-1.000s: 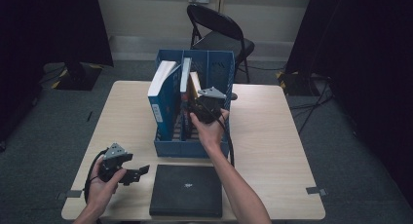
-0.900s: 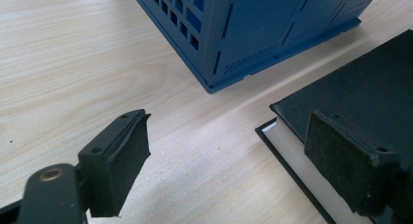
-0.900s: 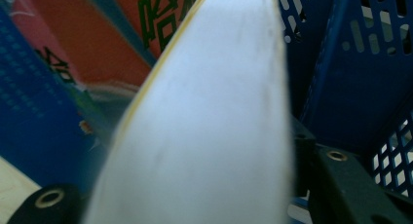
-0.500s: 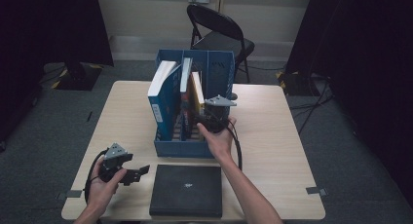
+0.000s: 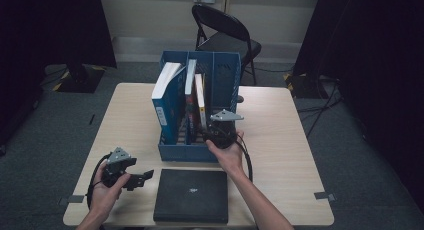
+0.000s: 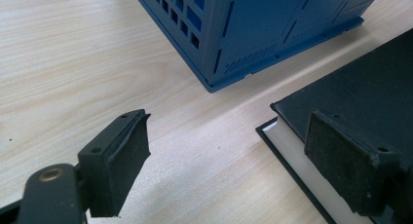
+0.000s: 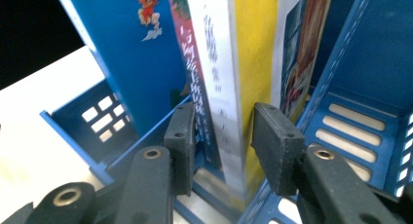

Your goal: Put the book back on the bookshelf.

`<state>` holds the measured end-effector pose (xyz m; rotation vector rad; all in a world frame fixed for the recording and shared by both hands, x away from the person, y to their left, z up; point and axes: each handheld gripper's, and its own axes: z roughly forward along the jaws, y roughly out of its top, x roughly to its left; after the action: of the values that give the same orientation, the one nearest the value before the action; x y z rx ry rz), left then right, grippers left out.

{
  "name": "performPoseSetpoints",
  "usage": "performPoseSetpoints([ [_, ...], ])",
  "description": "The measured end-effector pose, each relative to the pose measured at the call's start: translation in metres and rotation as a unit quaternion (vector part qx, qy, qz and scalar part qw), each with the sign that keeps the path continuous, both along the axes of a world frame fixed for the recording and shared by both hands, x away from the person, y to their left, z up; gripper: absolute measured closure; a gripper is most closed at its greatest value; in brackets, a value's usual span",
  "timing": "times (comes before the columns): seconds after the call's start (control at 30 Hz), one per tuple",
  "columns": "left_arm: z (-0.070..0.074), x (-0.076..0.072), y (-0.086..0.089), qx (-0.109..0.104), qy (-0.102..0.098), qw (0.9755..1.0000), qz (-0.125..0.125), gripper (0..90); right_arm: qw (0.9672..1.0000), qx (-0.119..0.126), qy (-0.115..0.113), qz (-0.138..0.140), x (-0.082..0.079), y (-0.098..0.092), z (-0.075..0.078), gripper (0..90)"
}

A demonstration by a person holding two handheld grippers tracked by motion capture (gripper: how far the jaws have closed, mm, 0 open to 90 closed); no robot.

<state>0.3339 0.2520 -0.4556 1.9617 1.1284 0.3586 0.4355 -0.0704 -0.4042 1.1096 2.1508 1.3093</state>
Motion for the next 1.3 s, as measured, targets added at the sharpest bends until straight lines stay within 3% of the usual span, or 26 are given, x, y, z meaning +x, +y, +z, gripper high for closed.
performPoseSetpoints([
  [0.23, 0.000, 0.001, -0.002, 0.001, 0.002, 1.0000, 0.004, 16.0, 0.9999, -0.011, 0.001, 0.009, -0.006, -0.003, -0.005, 65.3],
  [0.3, 0.000, 0.002, -0.003, 0.002, 0.004, 1.0000, 0.002, 16.1, 0.9998, -0.018, 0.014, 0.001, -0.002, -0.001, -0.009, 63.8],
  [0.43, -0.001, 0.001, -0.004, 0.004, 0.002, 1.0000, -0.002, 16.1, 0.9995, -0.018, 0.027, -0.005, 0.004, -0.002, -0.014, 70.6],
  [0.7, 0.000, 0.000, -0.001, 0.003, 0.003, 1.0000, -0.001, 16.1, 0.9990, -0.022, 0.038, -0.005, 0.013, 0.004, -0.011, 71.6],
  [1.17, -0.001, 0.001, -0.001, 0.002, 0.003, 1.0000, -0.002, 16.1, 0.9974, -0.057, 0.043, -0.013, 0.034, 0.019, -0.003, 71.7],
  [1.3, 0.000, 0.001, 0.000, 0.002, 0.003, 1.0000, -0.001, 16.0, 0.9971, -0.054, 0.050, -0.018, 0.041, 0.019, -0.002, 71.7],
])
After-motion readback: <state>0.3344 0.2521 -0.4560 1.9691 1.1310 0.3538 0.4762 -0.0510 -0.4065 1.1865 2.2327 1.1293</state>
